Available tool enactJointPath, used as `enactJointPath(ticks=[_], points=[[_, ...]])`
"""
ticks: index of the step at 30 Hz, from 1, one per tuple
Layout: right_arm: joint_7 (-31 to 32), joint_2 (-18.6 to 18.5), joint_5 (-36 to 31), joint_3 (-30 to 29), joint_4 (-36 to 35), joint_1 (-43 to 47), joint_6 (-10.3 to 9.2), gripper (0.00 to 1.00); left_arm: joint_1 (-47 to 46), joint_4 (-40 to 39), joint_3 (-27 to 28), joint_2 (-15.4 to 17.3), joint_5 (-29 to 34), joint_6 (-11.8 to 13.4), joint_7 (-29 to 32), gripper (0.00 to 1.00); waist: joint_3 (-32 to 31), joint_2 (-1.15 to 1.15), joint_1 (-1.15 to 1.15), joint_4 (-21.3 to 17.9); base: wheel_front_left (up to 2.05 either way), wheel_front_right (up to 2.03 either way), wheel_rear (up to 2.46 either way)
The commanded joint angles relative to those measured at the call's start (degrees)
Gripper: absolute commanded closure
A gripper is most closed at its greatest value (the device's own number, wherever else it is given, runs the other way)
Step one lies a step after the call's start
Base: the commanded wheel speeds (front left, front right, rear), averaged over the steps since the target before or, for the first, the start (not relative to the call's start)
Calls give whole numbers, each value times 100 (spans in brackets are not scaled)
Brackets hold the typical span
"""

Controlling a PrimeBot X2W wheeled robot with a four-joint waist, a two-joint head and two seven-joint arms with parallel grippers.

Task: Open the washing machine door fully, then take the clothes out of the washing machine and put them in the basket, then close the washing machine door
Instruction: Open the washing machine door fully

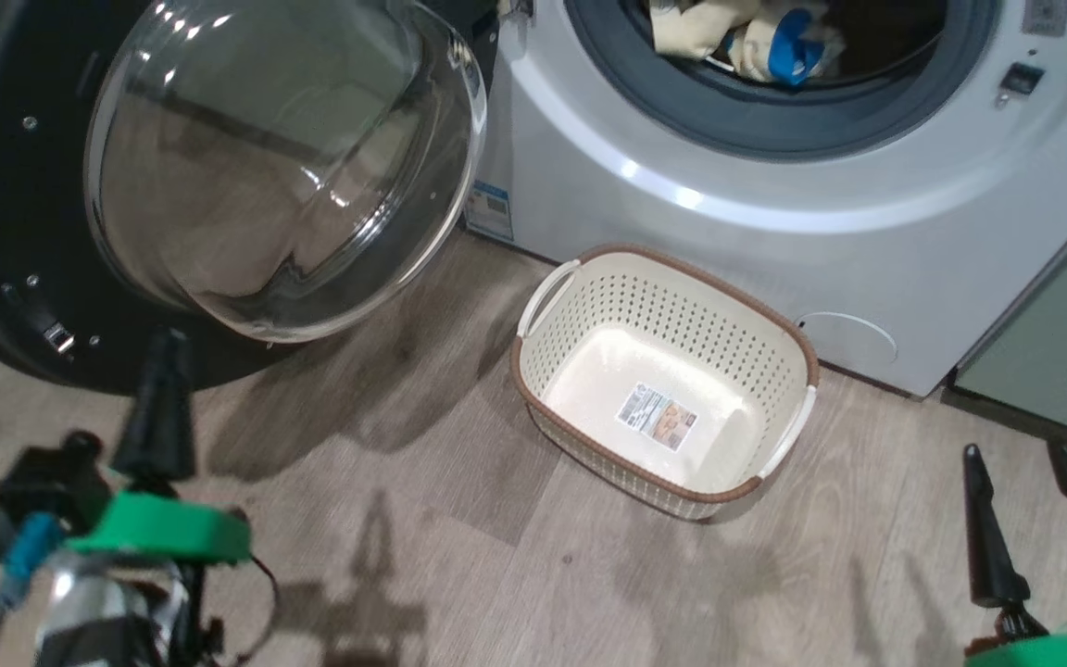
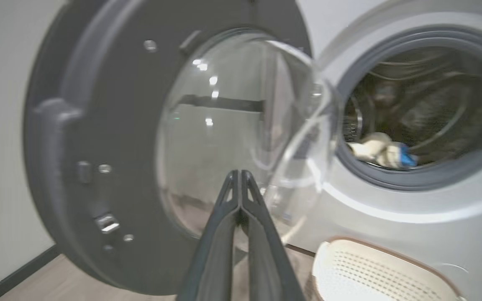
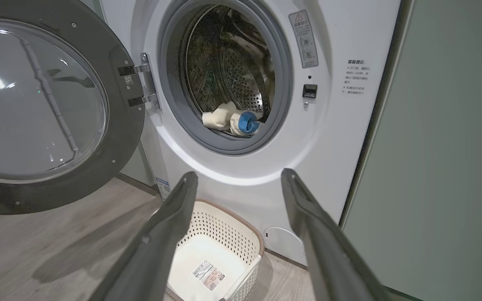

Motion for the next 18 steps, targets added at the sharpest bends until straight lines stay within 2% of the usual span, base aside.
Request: enactJointPath(ticks=[1,7,8,13,14,16,17,18], points=[[-55,-57,-62,135,-150,-107,25,0,-48,-317,97,91,50,-20,-36,100,-60,0,1,-31,0,0,0],[-55,9,-75,188,-129,-119,25,0,353,-803,-494,-36,62,-68,-32,100,-178,0,1,-219,0,0,0],[-55,39,-96,188,-143,-134,25,0,433,-887,-721,-50,116,-89,-31,100,-191,0,1,-334,0,0,0],[-55,113,-115,219,-174,-177,25,0,542,-924,-1156,-74,103,-78,0,100,-232,0,1,-707,0,0,0],[-55,123,-127,236,-170,-181,25,0,555,-925,-1206,-77,85,-66,7,87,-247,0,1,-793,0,0,0],[-55,158,-130,224,-183,-190,25,0,572,-917,-1291,-80,58,-44,46,29,-282,0,1,-962,0,0,0],[-55,173,-129,226,-192,-191,25,0,582,-910,-1320,-81,47,-34,73,4,-298,0,1,-1045,0,0,0],[-55,186,-124,218,-201,-192,25,0,583,-899,-1342,-82,38,-23,100,0,-311,0,1,-1125,0,0,0]])
